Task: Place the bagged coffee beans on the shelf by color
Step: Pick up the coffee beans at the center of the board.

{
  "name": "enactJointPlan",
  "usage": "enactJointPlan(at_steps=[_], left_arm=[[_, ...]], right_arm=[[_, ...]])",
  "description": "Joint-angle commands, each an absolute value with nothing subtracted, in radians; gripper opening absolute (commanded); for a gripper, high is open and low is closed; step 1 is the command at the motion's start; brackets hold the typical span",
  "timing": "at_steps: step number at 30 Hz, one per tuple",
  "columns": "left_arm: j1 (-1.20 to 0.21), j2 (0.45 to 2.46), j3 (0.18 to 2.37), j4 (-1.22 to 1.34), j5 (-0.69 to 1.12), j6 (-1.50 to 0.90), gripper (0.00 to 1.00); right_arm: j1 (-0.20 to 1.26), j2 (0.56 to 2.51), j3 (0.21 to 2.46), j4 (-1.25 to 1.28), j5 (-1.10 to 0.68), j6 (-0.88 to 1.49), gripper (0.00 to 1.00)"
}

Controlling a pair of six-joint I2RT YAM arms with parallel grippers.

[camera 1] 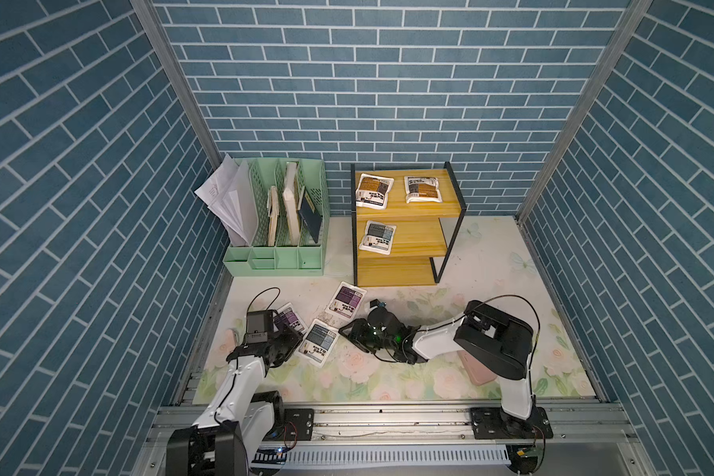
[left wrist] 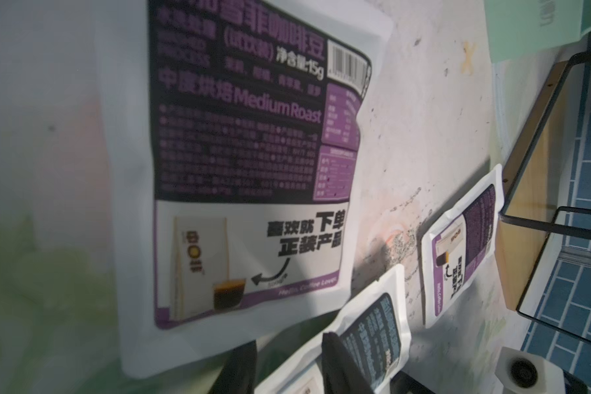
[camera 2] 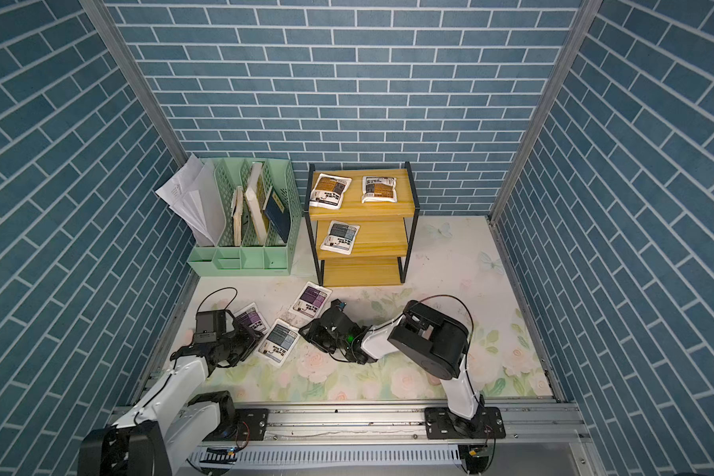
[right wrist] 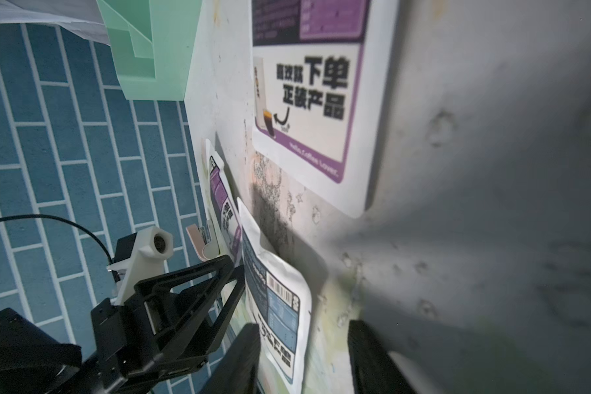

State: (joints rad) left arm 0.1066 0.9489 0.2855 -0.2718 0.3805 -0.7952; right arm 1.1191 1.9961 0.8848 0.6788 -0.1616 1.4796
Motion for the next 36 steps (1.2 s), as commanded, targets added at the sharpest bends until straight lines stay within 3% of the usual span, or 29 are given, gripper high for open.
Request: enactJointPlan(at_steps=[1, 10, 19, 23, 29, 34, 36], left_arm=[[0.102, 0.968, 0.251, -0.248, 0.338, -0.808, 0.36], [0.012, 0.931, 0.208, -0.247, 0.287, -0.849, 0.32], [-0.007, 0.863, 0.237, -0.291, 0.296, -0.848, 0.30], [-0.006, 0.789, 0.323, -0.358, 0.324, -0.788, 0.36], [-0.006, 0.775, 0.358, -0.255, 0.573, -0.693, 0.44], [-0.007, 0.737, 0.304, 0.008, 0.842, -0.729, 0.49], [-0.010, 0.724, 0.265, 0.182, 0.911, -0.807, 0.55]], right_arm=[[1.124, 2.051, 0.899, 0.646, -0.171, 1.539, 0.47], [1.122, 2.111, 0.982, 0.701, -0.197, 1.533, 0.33], [1.113, 2.072, 0.955, 0.775, -0.222, 1.500, 0.07], [1.072, 1.975, 0.906, 0.801, -0.291, 1.354, 0.00], [0.979, 1.749, 0.829, 0.677, -0.517, 1.040, 0.00], [0.821, 1.482, 0.696, 0.543, -0.716, 0.892, 0.00], [0.749, 1.376, 0.695, 0.424, -0.790, 0.826, 0.00]])
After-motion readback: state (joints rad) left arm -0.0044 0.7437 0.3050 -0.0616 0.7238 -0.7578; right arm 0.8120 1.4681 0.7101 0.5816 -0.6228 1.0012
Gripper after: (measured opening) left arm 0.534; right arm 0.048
